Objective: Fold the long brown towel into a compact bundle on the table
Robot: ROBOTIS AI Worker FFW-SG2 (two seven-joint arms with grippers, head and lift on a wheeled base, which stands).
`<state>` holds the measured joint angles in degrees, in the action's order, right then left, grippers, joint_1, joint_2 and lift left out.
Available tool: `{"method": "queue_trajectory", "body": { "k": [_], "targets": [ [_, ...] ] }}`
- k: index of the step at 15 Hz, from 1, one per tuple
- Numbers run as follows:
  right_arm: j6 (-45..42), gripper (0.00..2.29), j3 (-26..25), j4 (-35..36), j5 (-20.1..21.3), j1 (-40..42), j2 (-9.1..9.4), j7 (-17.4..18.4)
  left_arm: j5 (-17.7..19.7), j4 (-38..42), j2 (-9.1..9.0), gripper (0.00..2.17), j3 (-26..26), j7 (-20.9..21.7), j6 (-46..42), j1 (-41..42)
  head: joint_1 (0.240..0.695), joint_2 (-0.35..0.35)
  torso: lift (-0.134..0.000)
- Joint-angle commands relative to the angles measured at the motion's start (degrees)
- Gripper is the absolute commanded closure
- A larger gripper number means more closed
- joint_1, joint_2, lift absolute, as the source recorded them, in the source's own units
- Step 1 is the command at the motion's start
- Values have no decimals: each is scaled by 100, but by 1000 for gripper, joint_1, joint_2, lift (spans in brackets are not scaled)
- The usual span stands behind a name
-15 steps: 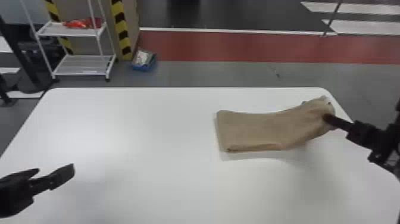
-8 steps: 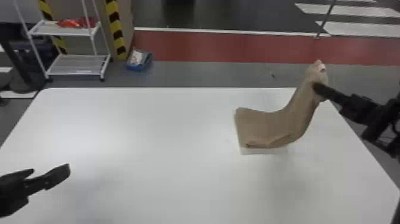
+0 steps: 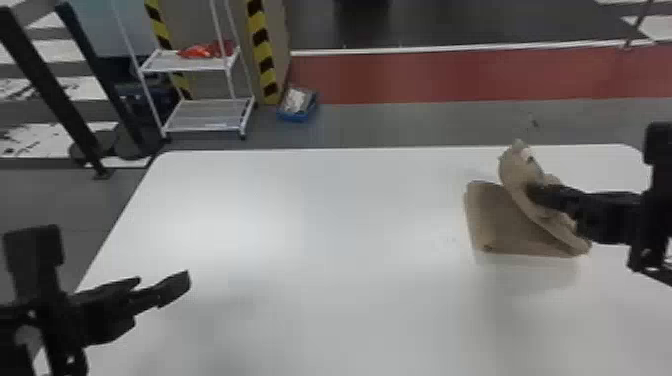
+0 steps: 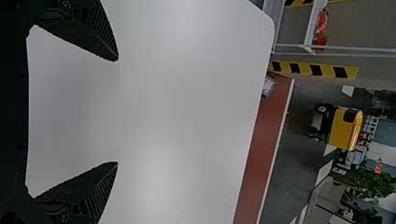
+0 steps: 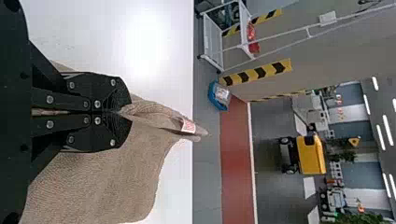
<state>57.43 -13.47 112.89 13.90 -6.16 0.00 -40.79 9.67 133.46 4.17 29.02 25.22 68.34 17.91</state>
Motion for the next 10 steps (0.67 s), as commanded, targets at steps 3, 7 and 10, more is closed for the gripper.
{"method": "queue_trajectory", "body": {
  "k": [3, 7, 10],
  "targets": [
    [54, 140, 442, 14, 359, 247, 5, 10, 17, -57, 13, 87, -10, 0, 0, -51, 695, 134, -123],
    [-104, 43, 161, 67, -2, 212, 5, 317, 17, -92, 40, 87, -10, 0, 0, -51, 695, 151, -123],
    [-157, 319, -217, -4, -151, 27, 5, 537, 26, -101, 48, 87, -19, 0, -17, -51, 695, 128, -123]
  ]
}}
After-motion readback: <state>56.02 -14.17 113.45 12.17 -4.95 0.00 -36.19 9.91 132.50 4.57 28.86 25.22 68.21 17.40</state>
